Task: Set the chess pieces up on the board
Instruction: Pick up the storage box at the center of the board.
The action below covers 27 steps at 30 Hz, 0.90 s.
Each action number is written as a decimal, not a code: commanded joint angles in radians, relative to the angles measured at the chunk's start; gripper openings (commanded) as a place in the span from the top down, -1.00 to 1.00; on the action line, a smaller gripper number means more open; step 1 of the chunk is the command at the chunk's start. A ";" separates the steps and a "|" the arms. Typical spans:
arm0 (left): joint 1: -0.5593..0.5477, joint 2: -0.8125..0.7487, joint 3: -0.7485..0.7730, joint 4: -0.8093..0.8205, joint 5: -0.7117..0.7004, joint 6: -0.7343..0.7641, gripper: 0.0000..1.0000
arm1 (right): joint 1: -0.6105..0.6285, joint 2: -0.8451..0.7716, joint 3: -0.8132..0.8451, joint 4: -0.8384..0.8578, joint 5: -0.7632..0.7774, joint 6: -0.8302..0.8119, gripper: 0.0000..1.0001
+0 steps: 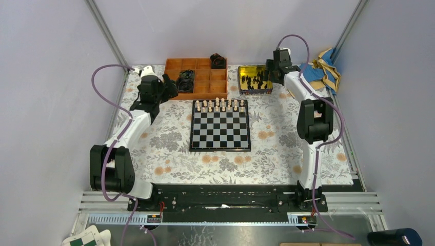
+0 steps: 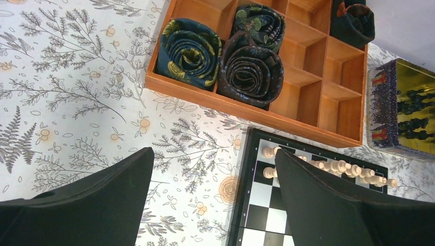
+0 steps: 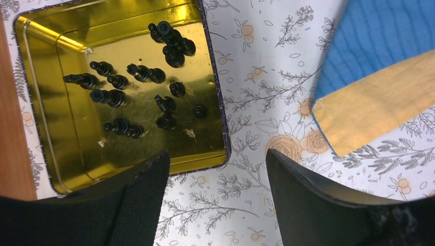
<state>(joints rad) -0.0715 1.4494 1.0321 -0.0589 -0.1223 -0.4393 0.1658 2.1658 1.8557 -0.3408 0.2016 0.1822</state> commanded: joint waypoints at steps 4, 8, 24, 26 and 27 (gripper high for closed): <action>-0.032 0.002 0.058 -0.007 -0.088 0.045 -0.89 | 0.000 0.101 0.156 -0.040 0.008 -0.033 -0.39; -0.044 -0.001 0.058 -0.007 -0.095 0.048 -0.89 | -0.009 0.155 0.204 -0.057 -0.010 -0.030 -0.29; -0.060 0.008 0.017 0.008 -0.098 0.050 -0.89 | -0.046 0.238 0.230 -0.054 -0.086 -0.017 0.54; -0.060 0.009 0.011 0.009 -0.099 0.048 -0.89 | -0.049 0.241 0.229 -0.054 -0.090 -0.016 0.67; -0.060 0.009 0.007 0.010 -0.099 0.047 -0.89 | -0.050 0.241 0.230 -0.055 -0.091 -0.015 0.72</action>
<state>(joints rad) -0.1246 1.4502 1.0538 -0.0711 -0.1944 -0.4095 0.1230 2.4088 2.0403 -0.3923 0.1314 0.1677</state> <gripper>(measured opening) 0.947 0.182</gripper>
